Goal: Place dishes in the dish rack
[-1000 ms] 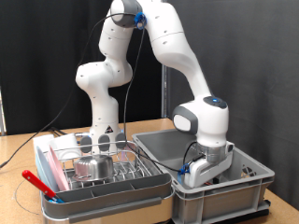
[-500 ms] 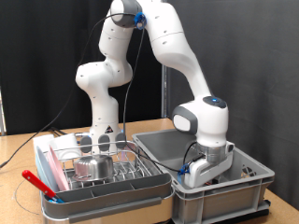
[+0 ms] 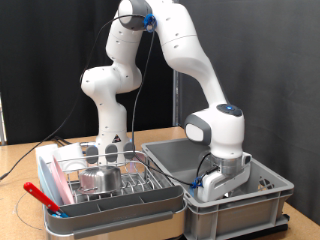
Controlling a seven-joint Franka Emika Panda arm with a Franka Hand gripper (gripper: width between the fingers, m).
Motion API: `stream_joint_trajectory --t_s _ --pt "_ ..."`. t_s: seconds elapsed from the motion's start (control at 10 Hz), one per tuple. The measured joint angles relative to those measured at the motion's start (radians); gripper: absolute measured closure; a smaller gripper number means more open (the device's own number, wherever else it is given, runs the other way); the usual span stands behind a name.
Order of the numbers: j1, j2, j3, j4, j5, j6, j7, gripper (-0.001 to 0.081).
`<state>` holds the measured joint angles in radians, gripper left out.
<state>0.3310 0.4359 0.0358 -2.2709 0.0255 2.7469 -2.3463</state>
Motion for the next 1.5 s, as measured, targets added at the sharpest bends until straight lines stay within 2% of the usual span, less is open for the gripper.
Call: stream_joint_trajectory --t_s 0.1,0.2,0.4,0.5,0.7,0.9,1.0,1.3,1.5 --pt "-0.004 0.001 0.002 0.003 0.007 0.0 -0.001 0.0563" --pt "-0.009 0.001 0.007 0.004 0.016 0.0 -0.003 0.0732" --pt "-0.034 0.0 0.035 0.008 0.057 0.003 -0.038 0.0732" --pt "-0.064 -0.008 0.065 0.008 0.098 0.003 -0.087 0.0732" --pt "-0.136 -0.053 0.141 -0.003 0.2 0.001 -0.198 0.0732" --pt "-0.177 -0.122 0.187 -0.023 0.282 -0.036 -0.248 0.0732" --pt "-0.184 -0.161 0.187 -0.026 0.301 -0.105 -0.246 0.0732" --pt "-0.213 -0.276 0.178 -0.014 0.316 -0.394 -0.221 0.0732" --pt "-0.233 -0.34 0.173 -0.021 0.335 -0.495 -0.221 0.0732"
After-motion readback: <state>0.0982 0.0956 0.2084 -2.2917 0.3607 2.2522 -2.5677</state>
